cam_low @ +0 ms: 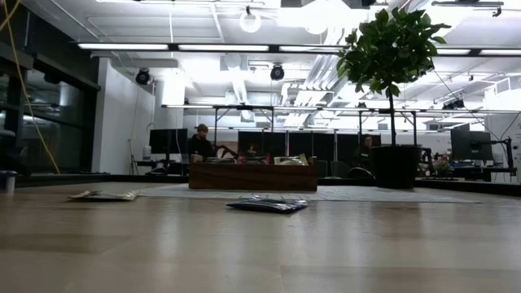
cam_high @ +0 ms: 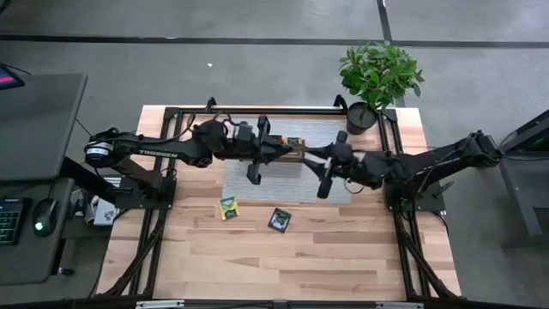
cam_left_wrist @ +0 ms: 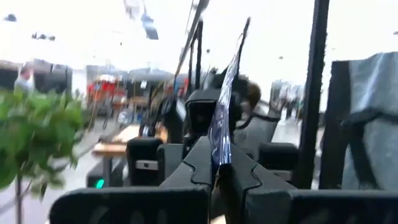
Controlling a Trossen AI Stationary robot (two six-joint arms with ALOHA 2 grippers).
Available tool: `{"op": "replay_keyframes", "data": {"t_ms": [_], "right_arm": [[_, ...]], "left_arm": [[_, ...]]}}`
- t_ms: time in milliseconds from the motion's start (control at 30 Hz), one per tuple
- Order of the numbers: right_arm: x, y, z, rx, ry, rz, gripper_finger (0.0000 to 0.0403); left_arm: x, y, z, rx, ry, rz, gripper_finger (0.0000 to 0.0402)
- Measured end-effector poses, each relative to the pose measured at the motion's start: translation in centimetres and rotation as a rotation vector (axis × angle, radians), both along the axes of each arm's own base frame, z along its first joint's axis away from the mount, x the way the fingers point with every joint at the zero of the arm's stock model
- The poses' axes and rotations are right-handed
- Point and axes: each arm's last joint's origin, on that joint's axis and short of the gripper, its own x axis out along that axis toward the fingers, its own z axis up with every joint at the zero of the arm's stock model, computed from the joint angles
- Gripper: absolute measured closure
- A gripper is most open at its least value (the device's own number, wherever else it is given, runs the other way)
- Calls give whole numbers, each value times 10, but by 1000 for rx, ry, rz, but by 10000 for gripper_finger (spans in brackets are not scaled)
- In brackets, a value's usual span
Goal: Pick & Place Tea
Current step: Put the violet tea packet into the left side of the brown organizer
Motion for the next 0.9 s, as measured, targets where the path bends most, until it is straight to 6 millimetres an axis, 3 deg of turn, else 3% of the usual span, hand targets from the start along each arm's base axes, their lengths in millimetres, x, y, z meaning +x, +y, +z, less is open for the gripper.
{"op": "replay_keyframes", "data": {"t_ms": [267,367,700,900], "right_arm": [[-13,-1,46,-75,-244,41,267],[-12,-2,55,-97,-282,61,267],[22,-6,51,-128,-261,113,267],[34,-6,61,-154,-281,132,267]], "left_arm": [[-6,0,14,-16,-156,-13,401],[-4,0,12,-20,-166,-6,401],[-4,0,13,-21,-183,-4,401],[-3,0,12,-20,-172,-8,401]]}}
